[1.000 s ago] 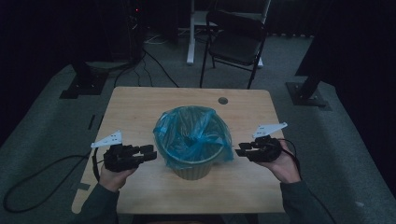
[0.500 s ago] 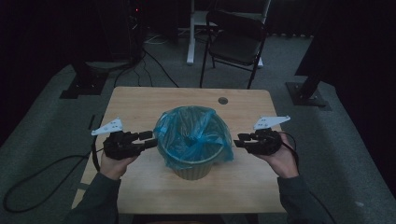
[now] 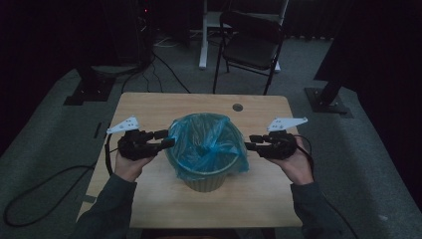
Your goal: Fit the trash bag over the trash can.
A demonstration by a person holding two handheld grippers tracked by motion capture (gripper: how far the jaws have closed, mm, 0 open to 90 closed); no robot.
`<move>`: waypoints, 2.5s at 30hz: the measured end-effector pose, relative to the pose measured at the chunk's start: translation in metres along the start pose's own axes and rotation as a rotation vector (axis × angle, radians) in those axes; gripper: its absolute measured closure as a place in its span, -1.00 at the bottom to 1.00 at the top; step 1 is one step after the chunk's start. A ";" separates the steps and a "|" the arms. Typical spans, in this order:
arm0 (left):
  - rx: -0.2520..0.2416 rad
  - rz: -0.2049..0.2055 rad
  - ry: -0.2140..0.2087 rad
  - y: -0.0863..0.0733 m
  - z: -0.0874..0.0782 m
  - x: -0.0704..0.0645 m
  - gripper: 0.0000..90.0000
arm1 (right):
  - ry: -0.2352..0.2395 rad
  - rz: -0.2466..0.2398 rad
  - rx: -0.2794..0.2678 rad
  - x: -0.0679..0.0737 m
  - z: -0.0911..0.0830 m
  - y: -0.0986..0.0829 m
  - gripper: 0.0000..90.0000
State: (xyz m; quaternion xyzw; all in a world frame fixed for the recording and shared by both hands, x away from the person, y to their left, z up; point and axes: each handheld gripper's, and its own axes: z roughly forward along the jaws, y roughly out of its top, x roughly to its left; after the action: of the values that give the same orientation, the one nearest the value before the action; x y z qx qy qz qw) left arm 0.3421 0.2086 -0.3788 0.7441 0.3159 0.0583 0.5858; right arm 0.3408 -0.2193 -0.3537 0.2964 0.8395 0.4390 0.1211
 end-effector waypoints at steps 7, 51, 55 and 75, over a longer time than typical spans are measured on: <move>0.010 -0.009 0.043 0.001 0.010 0.006 0.19 | 0.011 0.007 0.004 -0.001 0.009 0.003 0.38; -0.025 -0.116 0.178 -0.013 0.012 0.040 0.89 | 0.095 0.039 -0.001 -0.005 0.017 0.002 0.98; -0.046 -0.084 0.153 -0.006 0.009 0.033 0.65 | 0.092 0.035 -0.002 -0.005 0.017 0.002 0.98; -0.024 -0.067 0.138 -0.002 0.019 0.025 0.89 | 0.095 0.030 0.000 -0.003 0.017 0.000 0.98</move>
State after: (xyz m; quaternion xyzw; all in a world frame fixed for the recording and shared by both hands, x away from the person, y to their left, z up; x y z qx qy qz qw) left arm 0.3700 0.2065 -0.3932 0.7203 0.3793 0.0935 0.5731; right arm 0.3508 -0.2101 -0.3641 0.2878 0.8398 0.4543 0.0746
